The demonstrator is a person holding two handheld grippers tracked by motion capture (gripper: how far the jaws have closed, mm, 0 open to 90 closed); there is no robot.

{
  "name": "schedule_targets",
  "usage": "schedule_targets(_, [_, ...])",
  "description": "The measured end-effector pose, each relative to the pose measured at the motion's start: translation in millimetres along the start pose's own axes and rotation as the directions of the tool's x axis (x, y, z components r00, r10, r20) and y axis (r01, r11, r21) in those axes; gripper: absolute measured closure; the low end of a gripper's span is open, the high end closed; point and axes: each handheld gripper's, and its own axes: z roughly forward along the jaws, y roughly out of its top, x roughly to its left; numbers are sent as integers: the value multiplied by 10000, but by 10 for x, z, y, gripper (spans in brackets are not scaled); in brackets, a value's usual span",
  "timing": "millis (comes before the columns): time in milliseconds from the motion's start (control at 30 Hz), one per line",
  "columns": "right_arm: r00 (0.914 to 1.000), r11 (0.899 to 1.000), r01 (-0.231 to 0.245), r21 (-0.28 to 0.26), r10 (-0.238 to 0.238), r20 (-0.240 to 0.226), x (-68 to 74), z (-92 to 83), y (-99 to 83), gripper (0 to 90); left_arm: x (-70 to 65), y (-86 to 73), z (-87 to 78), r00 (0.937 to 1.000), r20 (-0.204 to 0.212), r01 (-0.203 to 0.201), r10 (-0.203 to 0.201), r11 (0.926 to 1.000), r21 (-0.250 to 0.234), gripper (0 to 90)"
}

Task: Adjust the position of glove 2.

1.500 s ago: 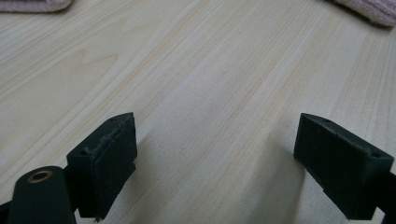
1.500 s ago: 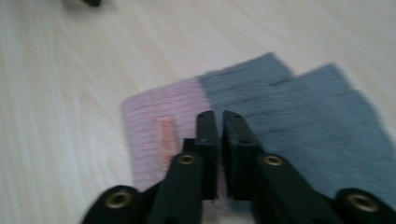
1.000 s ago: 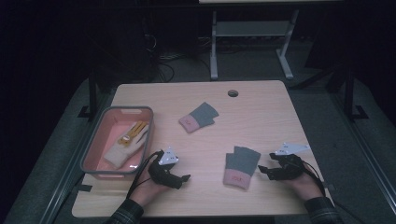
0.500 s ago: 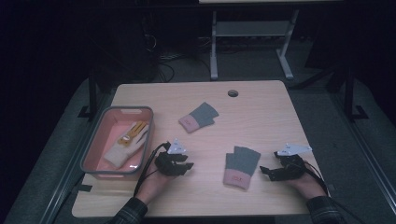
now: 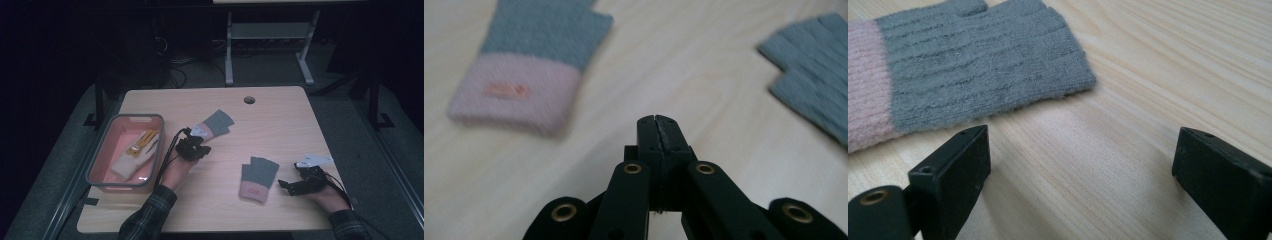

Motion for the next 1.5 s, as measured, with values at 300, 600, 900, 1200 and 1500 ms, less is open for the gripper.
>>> schedule_targets(300, [10000, 10000, 61, -9, -61, -38, -7, 5, 3, 82, 222, 330, 254, 9996, -296, -6, -4, 9995, -314, 895])
schedule_targets(600, [9999, 10000, 83, -23, -83, -69, -12, 6, 5, 82, 472, 441, 576, 9966, -826, 13, 0, 9999, 167, 896])
schedule_targets(900, [9999, 10000, 91, -12, -91, -79, -13, 5, 4, 82, 557, 393, 752, 9975, -607, 372, -348, 9986, 375, 896])
schedule_targets(1200, [9999, 10000, 99, -12, -99, -73, -12, 6, 4, 82, 340, 282, 629, 9999, -98, 64, -58, 9981, 615, 897])
schedule_targets(1500, [9999, 10000, 92, -16, -93, -72, -11, 11, 8, 82, 73, 120, 483, 9988, 448, -203, 174, 9976, 658, 897])
